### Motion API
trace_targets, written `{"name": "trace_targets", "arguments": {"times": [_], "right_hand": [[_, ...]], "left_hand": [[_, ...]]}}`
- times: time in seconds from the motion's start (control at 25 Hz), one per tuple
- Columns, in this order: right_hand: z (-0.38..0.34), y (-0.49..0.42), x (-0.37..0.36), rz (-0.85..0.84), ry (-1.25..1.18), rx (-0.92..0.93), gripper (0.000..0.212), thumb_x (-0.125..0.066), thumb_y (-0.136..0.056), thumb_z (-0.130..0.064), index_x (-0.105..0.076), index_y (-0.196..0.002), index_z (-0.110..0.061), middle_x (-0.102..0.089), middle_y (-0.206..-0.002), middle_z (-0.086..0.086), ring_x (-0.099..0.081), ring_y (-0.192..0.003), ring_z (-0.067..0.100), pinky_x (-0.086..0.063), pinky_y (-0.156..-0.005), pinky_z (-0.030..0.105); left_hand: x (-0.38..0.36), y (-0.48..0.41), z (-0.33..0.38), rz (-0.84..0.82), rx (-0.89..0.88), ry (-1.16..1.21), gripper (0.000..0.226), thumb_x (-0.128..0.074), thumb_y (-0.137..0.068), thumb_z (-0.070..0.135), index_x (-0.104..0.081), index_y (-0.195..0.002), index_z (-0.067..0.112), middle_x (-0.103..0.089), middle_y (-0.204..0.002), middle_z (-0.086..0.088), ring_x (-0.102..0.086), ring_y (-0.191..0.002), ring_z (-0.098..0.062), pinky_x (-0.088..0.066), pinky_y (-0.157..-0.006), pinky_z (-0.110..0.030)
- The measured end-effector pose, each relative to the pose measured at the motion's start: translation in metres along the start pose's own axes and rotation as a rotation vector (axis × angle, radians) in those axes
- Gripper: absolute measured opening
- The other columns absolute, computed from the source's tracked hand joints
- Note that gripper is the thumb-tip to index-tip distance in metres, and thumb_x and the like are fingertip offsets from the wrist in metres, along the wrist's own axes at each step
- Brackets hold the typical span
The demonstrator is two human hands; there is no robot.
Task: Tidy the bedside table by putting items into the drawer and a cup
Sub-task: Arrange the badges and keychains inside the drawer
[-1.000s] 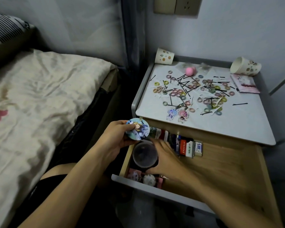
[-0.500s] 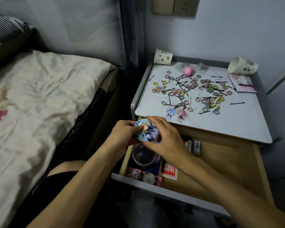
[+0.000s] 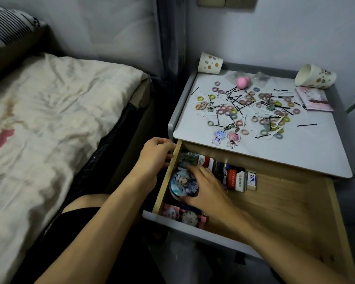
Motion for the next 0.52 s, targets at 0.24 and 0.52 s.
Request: {"name": "trace_targets", "arguments": {"times": [0.24,0.52], "right_hand": [[0.002,0.001,-0.005,-0.001,-0.037,0.005,0.083,-0.079,-0.074,-0.04,-0.038,-0.144,-0.02,-0.041,-0.139,-0.007,-0.038,-0.13,0.007,-0.032,-0.104,0.017],[0.0,0.008,0.017,0.003,-0.123,-0.065,0.075,-0.076,-0.079,-0.041,-0.04,-0.142,-0.021,-0.039,-0.137,-0.012,-0.039,-0.125,0.002,-0.041,-0.104,0.023]], "left_hand": [[-0.002,-0.005,-0.004,-0.025,0.006,-0.041,0.018,-0.06,-0.093,0.023,-0.062,-0.109,0.016,-0.066,-0.108,-0.007,-0.064,-0.1,-0.022,-0.054,-0.085,-0.037],[-0.011,0.0,0.001,-0.082,-0.006,-0.024,0.019,-0.058,-0.094,0.02,-0.063,-0.11,0.011,-0.066,-0.103,-0.006,-0.064,-0.095,-0.02,-0.053,-0.084,-0.035]]}}
Point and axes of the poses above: each hand's wrist, its own y-axis away from the middle knuckle, its own x-axis out of the back of the hand, z = x × y, the point moved 5 cm from there along -y, towards the middle knuckle
